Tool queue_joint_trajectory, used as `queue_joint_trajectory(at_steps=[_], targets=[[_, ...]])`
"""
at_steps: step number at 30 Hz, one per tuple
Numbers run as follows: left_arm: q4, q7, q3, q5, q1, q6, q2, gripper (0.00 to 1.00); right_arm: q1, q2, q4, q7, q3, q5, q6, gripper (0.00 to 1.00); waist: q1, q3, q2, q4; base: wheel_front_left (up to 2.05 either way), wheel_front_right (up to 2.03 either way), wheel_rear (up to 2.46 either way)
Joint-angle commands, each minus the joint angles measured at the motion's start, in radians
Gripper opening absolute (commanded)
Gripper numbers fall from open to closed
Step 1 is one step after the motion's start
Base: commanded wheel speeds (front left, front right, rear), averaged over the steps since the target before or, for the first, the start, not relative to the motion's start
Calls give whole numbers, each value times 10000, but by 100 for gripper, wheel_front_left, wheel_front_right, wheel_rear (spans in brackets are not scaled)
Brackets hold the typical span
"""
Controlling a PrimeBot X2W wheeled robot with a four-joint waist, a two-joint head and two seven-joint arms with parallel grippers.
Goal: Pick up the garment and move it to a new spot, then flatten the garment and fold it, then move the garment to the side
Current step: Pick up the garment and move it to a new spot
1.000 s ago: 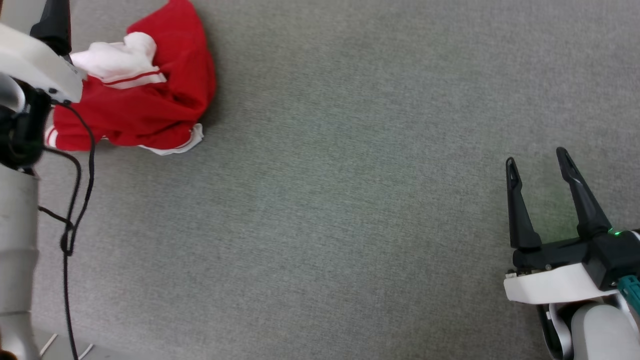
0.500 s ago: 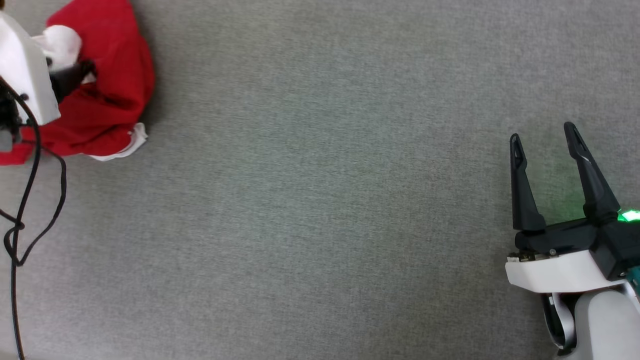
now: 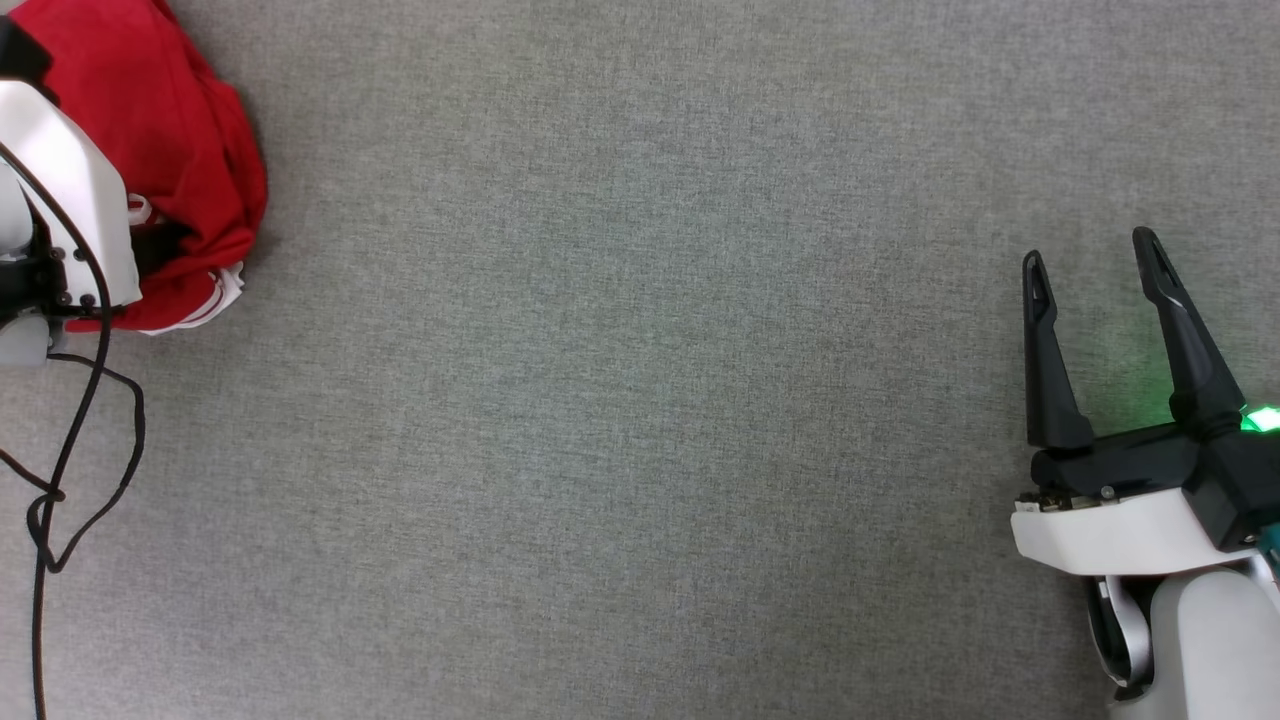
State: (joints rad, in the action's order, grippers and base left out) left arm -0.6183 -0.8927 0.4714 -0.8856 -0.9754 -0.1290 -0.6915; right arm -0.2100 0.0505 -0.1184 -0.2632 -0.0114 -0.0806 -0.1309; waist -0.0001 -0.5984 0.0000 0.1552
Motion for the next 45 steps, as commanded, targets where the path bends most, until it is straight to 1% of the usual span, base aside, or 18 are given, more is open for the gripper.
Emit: queue_joint_trajectory(at_steps=[1, 5, 8, 14, 19, 21, 24, 25, 31, 34, 35, 39, 40, 45], targets=[[-295, -45, 511, -106, 444, -1, 248, 0, -128, -7, 47, -25, -36, -35, 3, 100, 1, 72, 0, 13, 0, 0, 0], [-8, 736, 581, -199, -193, 0, -225, 0, -59, -7, 125, -25, -16, 94, 3, 100, 1, 399, 0, 70, 0, 0, 0], [253, 1215, 820, -164, -594, 0, -594, 0, 29, -7, 197, -25, 0, 214, 3, 100, 1, 797, 0, 97, 0, 0, 0], [1171, 1700, 1483, -391, -1249, 0, -1097, 0, 342, -7, 390, -25, 42, 610, 3, 100, 1, 1757, 0, 70, 0, 0, 0], [2129, 1932, 2026, -516, -1879, 0, -1274, 0, 628, -8, 521, -24, 64, 914, 3, 100, 1, 2563, 0, -139, 0, 0, 0], [2501, 1962, 2273, -543, -2134, 0, -1247, 0, 730, -8, 572, -24, 75, 1036, 3, 100, 1, 2828, 0, -305, 0, 0, 0], [3100, 1973, 2699, -569, -2441, 0, -990, 0, 897, -10, 597, -24, 47, 1206, 3, 100, 1, 3124, 0, -610, 0, 0, 0], [3100, 1973, 2699, -569, -2441, 0, -990, 0, 897, -10, 597, -24, 47, 1206, 3, 100, 1, 3124, 0, -610, 0, 0, 0], [3980, 2045, 3579, -640, -2775, 0, -331, 0, 1033, -13, 627, -24, 129, 1424, 3, 100, 1, 3442, 0, -1484, 0, 0, 0], [4204, 2142, 4044, -774, -2710, 0, 174, 0, 1113, -13, 620, -24, 86, 1528, 3, 100, 1, 3506, 0, -1905, 0, 0, 0], [4269, 2209, 4416, -850, -2565, 0, 498, 0, 1121, -13, 621, -24, 60, 1610, 3, 100, 1, 3515, 0, -2152, 0, 0, 0], [4298, 2437, 5282, -934, -2264, 0, 1178, 0, 1151, -13, 655, -24, 80, 1720, 3, 100, 1, 3444, 0, -2581, 0, 0, 0], [4298, 2437, 5282, -934, -2264, 0, 1178, 0, 1151, -13, 655, -24, 80, 1720, 3, 100, 1, 3444, 0, -2581, 0, 0, 0], [4159, 2764, 6554, -1065, -1820, 0, 1836, 0, 1081, -13, 634, -24, 103, 1888, 3, 100, 1, 3241, 0, -3029, 0, 0, 0]])
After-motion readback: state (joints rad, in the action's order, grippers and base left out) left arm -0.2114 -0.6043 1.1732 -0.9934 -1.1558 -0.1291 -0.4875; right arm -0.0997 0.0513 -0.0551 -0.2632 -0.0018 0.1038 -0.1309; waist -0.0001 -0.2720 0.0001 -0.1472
